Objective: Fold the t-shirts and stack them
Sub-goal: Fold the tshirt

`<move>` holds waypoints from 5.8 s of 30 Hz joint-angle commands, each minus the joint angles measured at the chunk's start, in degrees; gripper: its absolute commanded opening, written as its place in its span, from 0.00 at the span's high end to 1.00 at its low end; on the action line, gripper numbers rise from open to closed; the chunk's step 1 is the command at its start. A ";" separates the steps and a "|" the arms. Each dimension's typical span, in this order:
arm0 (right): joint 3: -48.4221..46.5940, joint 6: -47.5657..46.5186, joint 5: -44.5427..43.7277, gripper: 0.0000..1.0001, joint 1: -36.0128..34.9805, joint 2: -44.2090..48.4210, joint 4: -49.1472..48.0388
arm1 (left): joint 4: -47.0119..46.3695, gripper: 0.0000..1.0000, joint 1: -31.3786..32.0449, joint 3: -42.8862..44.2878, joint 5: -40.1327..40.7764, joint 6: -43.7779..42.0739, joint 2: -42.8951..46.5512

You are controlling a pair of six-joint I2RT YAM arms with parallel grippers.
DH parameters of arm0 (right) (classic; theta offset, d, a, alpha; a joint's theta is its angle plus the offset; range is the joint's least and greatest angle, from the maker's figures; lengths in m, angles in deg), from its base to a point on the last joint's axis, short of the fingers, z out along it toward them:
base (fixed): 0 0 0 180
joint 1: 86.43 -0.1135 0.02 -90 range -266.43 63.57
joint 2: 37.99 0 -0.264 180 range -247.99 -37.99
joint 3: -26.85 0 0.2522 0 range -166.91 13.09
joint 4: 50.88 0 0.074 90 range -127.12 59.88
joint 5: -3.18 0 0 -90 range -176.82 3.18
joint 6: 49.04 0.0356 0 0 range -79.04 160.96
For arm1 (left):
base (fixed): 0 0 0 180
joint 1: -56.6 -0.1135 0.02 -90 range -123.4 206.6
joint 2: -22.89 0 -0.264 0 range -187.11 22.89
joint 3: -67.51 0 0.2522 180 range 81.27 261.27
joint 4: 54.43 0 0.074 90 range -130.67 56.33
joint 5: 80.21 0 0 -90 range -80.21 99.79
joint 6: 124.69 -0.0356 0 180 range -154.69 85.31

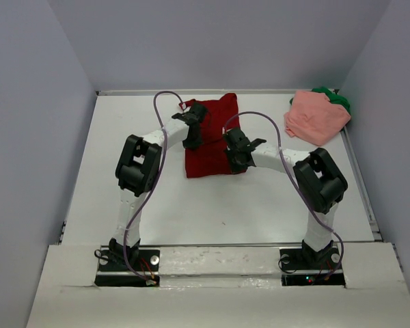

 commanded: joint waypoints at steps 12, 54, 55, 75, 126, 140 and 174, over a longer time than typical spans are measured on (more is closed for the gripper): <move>-1.93 1.20 1.38 1.00 -0.53 -4.91 -0.08 | 1.85 1.00 0.40 1.64 0.92 0.98 7.41; -2.90 1.20 1.12 1.00 -1.06 -4.83 0.80 | 4.40 1.00 1.55 3.93 2.51 0.37 3.02; -2.90 1.29 1.21 1.00 -1.06 -4.83 0.71 | 4.49 1.00 1.63 3.93 2.59 0.37 2.85; -1.93 1.03 1.38 1.00 -1.06 -4.21 0.97 | 0.71 1.00 1.37 6.47 0.14 -0.15 -3.04; -17.56 1.47 -9.69 1.00 -6.15 -0.71 16.52 | 2.02 1.00 -7.16 14.30 15.95 0.63 13.72; -42.61 -5.12 -8.82 1.00 -5.28 -14.04 23.13 | 5.64 1.00 -7.07 5.79 15.17 1.87 27.62; -69.16 -11.89 -2.05 1.00 4.04 -36.02 21.10 | -0.87 1.00 -7.07 -8.02 12.09 -2.44 35.89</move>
